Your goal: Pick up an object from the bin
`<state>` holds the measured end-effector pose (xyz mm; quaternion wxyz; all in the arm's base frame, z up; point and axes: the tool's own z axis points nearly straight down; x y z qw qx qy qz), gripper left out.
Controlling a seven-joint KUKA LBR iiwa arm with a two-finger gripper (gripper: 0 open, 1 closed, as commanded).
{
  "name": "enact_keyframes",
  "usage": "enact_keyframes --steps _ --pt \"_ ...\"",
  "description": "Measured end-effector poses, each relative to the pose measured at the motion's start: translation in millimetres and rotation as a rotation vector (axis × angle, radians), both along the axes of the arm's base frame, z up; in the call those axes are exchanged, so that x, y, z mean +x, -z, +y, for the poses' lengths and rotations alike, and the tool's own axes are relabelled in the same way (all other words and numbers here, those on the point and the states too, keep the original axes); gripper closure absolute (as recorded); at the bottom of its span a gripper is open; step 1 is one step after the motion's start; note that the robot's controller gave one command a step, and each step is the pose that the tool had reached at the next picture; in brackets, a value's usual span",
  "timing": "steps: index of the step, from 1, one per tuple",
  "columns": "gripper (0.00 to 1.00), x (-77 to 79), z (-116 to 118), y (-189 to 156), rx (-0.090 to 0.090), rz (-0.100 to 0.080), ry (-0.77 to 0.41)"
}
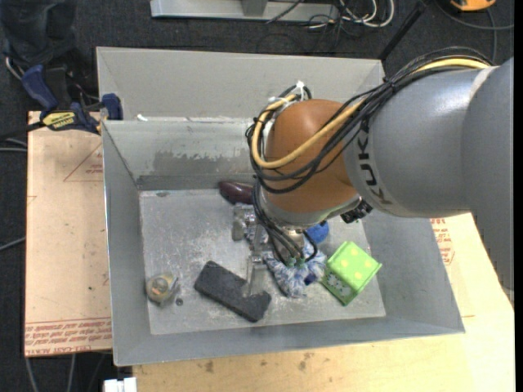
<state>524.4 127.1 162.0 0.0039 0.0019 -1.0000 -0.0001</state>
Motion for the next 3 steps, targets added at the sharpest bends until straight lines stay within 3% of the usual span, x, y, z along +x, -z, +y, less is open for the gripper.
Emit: enact_keyframes --steps 1,2,3 --pt "0.00 2.0 -0.6 -4.3 0.001 -0.008 0.003" --pt "0.00 -2.5 5.8 30.7 0.002 -0.016 0.140" --pt "0.00 -24.1 19.0 50.3 -0.001 -0.005 0.109"
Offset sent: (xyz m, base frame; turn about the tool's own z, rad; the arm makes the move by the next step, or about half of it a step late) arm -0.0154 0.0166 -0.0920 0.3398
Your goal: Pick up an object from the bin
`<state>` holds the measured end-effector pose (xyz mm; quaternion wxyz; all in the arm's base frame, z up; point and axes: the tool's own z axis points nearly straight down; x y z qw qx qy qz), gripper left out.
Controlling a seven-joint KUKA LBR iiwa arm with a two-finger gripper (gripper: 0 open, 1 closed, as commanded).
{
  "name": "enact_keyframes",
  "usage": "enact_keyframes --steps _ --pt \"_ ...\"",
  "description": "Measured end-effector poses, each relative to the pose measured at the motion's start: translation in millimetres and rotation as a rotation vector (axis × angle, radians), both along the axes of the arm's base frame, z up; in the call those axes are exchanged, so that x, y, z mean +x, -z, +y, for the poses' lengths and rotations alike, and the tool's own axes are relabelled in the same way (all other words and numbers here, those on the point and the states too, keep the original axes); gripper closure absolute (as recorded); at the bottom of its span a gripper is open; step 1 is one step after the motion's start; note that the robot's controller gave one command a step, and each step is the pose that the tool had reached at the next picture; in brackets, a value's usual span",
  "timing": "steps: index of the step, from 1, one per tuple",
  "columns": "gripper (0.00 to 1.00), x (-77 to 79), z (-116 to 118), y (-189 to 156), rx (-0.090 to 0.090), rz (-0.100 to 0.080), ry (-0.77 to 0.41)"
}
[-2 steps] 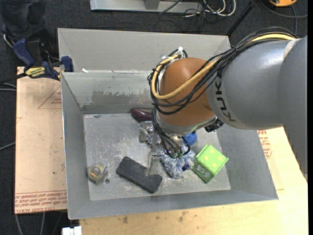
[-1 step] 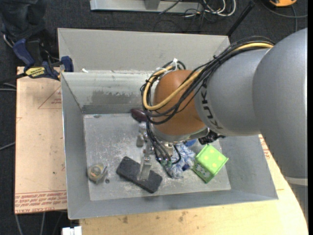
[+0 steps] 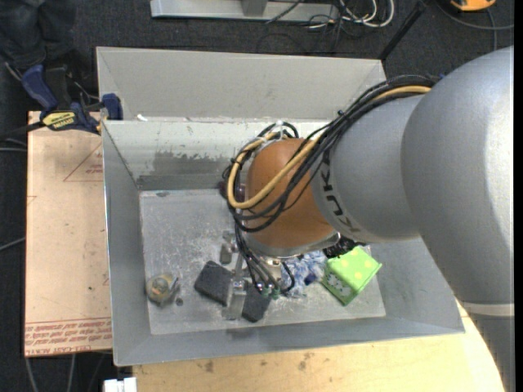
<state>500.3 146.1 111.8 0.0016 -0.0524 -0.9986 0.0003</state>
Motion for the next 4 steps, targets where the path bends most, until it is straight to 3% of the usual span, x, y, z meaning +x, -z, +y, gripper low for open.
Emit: enact_keyframes --steps 1,2,3,4 --pt "0.00 2.0 -5.5 -14.1 0.001 -0.004 0.105" --pt "0.00 11.2 -19.2 29.2 0.002 -0.006 0.167" --pt "1.00 10.0 -11.8 41.6 0.002 -0.004 0.174" --pt "1.00 9.9 -12.0 42.0 0.002 -0.004 0.175"
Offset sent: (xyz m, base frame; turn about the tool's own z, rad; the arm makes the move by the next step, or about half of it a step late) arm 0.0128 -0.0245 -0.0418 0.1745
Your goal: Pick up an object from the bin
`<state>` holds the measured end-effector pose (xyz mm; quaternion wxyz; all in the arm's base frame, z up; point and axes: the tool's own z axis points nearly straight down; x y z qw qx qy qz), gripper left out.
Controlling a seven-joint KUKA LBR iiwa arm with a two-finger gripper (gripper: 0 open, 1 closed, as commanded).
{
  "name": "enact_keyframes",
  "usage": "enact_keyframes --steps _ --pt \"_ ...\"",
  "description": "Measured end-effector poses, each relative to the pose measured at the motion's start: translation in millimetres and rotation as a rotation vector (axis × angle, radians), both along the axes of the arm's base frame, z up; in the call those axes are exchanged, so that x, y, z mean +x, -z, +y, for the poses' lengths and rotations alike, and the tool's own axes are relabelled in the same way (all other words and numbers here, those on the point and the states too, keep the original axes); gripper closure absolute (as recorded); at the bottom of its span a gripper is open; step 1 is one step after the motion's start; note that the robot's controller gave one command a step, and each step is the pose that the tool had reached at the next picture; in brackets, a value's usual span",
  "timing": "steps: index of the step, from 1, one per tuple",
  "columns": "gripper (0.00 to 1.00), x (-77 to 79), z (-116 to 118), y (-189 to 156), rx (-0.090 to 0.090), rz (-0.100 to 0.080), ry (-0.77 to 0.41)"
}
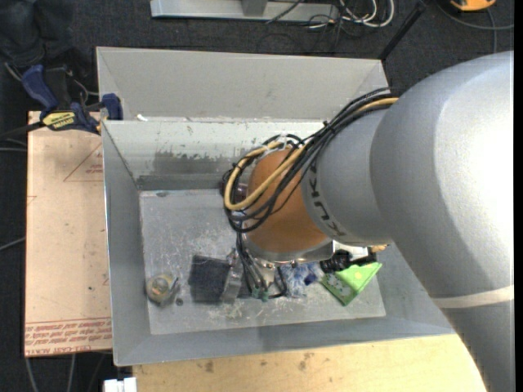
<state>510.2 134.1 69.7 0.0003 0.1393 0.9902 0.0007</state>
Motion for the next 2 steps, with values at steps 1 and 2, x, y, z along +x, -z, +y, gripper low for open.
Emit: enact_keyframes --steps 1,2 --pt "1.00 -1.3 -0.5 -3.1 -0.001 0.005 0.000" --pt "1.00 -2.9 -0.9 -21.3 -0.003 0.010 0.000"
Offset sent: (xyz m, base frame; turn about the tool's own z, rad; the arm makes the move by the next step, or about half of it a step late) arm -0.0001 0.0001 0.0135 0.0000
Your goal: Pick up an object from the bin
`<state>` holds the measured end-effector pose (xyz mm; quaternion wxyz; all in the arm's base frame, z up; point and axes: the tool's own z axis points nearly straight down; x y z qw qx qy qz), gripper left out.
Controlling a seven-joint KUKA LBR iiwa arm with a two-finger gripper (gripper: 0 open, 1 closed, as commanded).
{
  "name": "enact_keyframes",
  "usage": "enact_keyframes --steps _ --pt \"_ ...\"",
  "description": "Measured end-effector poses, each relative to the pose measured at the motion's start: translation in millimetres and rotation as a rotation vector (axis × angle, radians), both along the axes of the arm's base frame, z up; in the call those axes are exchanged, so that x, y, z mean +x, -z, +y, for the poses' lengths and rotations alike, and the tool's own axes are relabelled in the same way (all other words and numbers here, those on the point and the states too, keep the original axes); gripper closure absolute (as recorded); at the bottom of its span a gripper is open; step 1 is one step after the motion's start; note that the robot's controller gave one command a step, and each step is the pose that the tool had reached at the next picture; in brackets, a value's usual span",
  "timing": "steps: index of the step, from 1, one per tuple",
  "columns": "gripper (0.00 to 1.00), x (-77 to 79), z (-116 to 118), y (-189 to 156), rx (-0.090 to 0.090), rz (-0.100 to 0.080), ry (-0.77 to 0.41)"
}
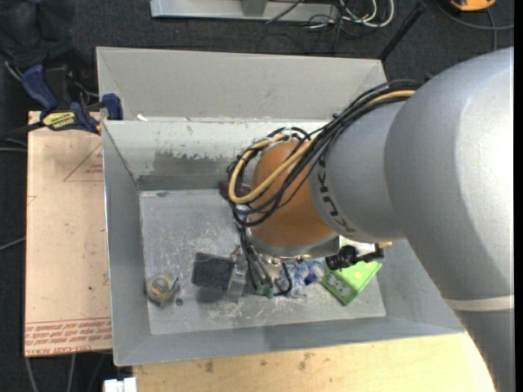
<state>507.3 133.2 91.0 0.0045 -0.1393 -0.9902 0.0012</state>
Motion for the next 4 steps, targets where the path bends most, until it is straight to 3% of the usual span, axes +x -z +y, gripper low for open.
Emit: enact_keyframes --steps 1,4 --pt "1.00 2.3 0.6 -18.5 0.002 -0.010 0.000" --pt "1.00 1.0 0.5 -52.6 0.001 -0.005 -0.002"
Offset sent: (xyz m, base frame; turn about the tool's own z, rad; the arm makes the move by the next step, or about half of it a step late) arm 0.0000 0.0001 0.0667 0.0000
